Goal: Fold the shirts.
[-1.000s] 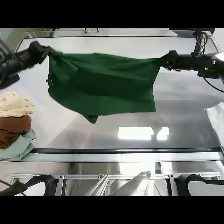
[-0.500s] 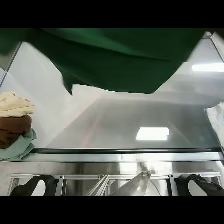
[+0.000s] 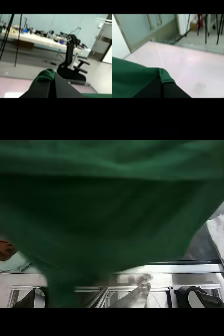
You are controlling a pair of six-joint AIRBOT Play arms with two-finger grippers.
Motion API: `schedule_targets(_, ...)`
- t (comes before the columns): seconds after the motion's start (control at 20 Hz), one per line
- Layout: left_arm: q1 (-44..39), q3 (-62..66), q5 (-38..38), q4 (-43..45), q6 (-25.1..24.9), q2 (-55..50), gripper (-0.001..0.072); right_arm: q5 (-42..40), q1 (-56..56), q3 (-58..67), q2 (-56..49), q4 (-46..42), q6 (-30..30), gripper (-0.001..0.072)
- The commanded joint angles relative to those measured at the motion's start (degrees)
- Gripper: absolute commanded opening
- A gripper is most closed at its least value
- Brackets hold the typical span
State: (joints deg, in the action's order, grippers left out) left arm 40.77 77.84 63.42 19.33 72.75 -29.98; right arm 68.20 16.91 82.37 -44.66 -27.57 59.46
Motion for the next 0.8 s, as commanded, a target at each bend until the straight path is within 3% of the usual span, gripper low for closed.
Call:
schedule_targets(0.0,0.50,-2.21,10.78,-1.03,0.85,-9.66,0.0017,1.90,-2.89,-2.93,-10.16,-1.88,1.20,0.0014)
schedule_targets(0.1,-7.19,-7.61,7.34,-0.63,-4.42,-15.15,0.0017,0.28,-5.44,-5.40,-17.73,-1.99,-0.85,0.0013)
schedule_targets(0.25,-23.58,-13.38,-7.96,7.41,-10.95,-27.28,0.0018,-3.48,-7.76,-6.56,-29.97,-2.01,-3.02,0.0014)
schedule_targets(0.35,-31.41,-13.66,-18.51,12.55,-11.26,-38.27,0.0020,-6.88,-8.55,-6.56,-38.80,-2.01,-4.00,0.0014)
schedule_targets(0.4,-34.05,-12.92,-22.53,12.50,-11.56,-44.76,0.0075,-8.33,-8.63,-6.54,-42.69,-1.84,-4.02,0.0014)
schedule_targets(0.45,-35.82,-10.97,-24.24,12.41,-11.63,-51.41,0.0359,-10.38,-8.70,-6.54,-46.62,-1.81,-4.02,0.0014)
schedule_targets(0.5,-36.81,-8.20,-24.17,11.65,-11.63,-57.44,0.0586,-12.35,-8.68,-6.54,-49.81,-1.79,-4.02,0.0015)
schedule_targets(0.55,-37.31,-4.42,-23.19,10.43,-11.58,-63.34,0.0709,-14.47,-8.61,-6.51,-52.54,-1.79,-4.02,0.0034)
schedule_targets(0.65,-36.79,4.07,-19.65,9.18,-11.67,-71.58,0.0709,-16.68,-7.82,-5.75,-55.82,-1.81,-4.09,0.0437)
schedule_targets(0.7,-36.00,8.17,-17.29,9.20,-11.67,-73.57,0.0709,-16.79,-7.06,-5.11,-56.26,-1.84,-4.07,0.0531)
schedule_targets(0.75,-34.84,12.52,-14.19,9.25,-11.65,-74.49,0.0709,-16.31,-5.75,-4.37,-55.98,-1.84,-4.17,0.0530)
